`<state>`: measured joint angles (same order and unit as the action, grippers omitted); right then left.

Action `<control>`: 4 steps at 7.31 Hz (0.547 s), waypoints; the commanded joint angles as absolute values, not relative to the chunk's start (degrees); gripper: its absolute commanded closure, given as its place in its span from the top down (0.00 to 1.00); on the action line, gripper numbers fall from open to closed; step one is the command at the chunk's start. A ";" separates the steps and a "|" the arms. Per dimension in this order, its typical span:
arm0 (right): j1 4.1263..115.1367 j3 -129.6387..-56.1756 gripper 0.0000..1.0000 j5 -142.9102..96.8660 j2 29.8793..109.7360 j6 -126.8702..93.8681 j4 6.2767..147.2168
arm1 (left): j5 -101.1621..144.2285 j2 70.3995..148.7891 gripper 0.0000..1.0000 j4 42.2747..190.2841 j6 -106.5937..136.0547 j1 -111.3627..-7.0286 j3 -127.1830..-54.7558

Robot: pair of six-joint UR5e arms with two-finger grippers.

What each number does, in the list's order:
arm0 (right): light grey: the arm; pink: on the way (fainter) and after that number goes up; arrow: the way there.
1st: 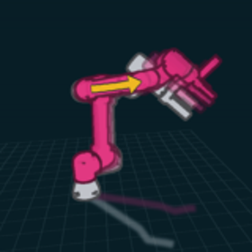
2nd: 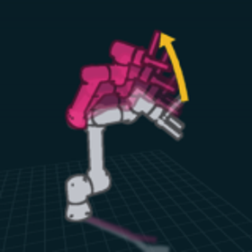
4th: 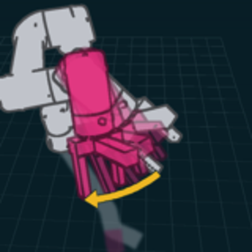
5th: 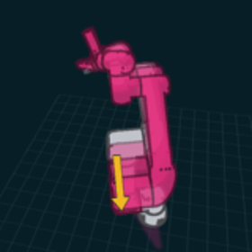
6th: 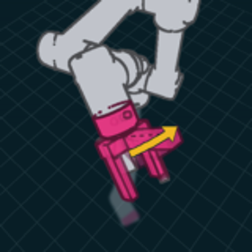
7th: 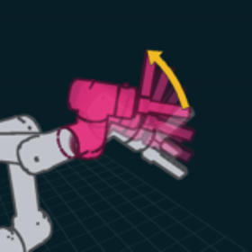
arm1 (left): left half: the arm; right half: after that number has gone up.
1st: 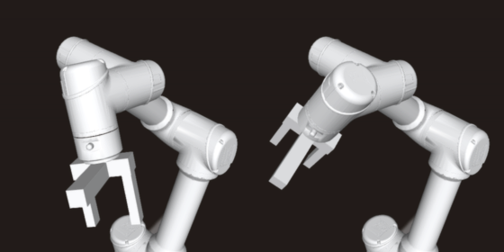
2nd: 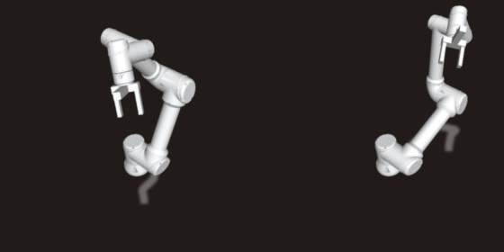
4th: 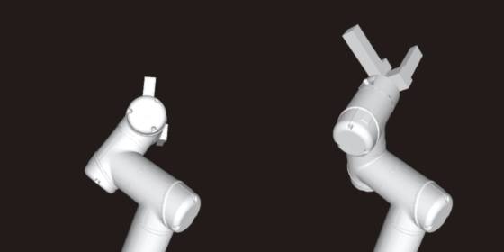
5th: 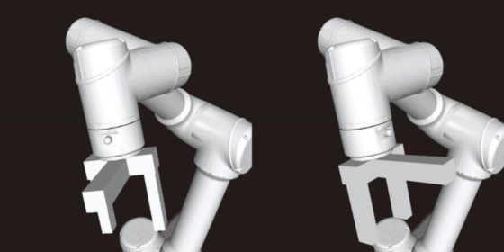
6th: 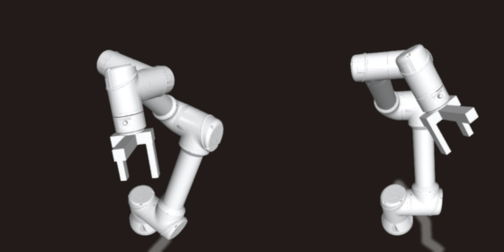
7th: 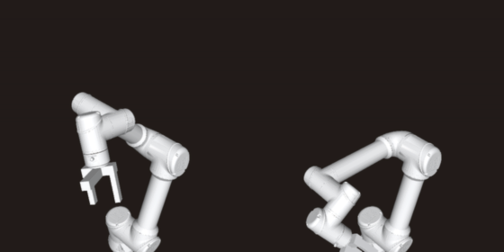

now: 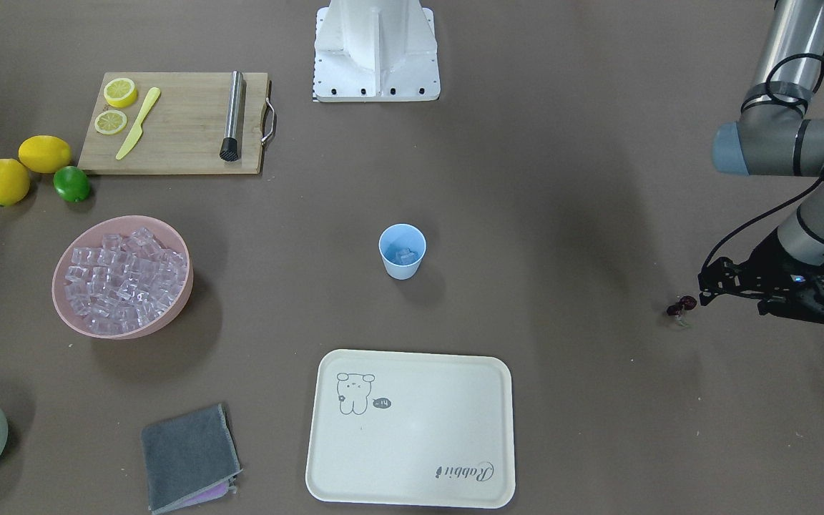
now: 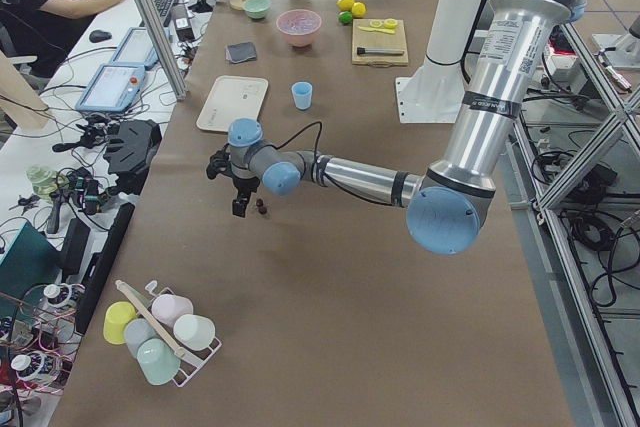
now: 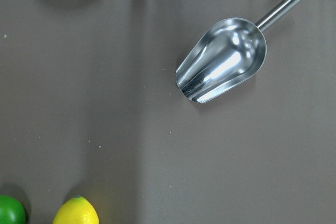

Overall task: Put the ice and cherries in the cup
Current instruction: 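Lower the left gripper onto the dark cherries and grasp their stems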

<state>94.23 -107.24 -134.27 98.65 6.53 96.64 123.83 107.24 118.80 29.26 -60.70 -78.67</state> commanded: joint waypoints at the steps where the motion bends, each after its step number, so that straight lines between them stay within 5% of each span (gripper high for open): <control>1: 94.31 -107.14 1.00 -134.21 99.40 9.32 96.77 | 123.58 111.08 0.98 120.06 30.75 -55.91 -75.33; 3: 95.88 -107.40 1.00 -134.65 100.37 9.32 96.59 | 123.14 111.18 0.97 120.15 32.25 -56.16 -74.97; 4: 95.89 -107.32 1.00 -134.39 100.28 9.32 96.59 | 123.13 111.18 0.70 120.15 32.52 -56.16 -75.23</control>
<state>95.50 -107.28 -134.51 100.13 9.27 96.63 123.27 111.08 120.15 32.01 -56.18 -75.14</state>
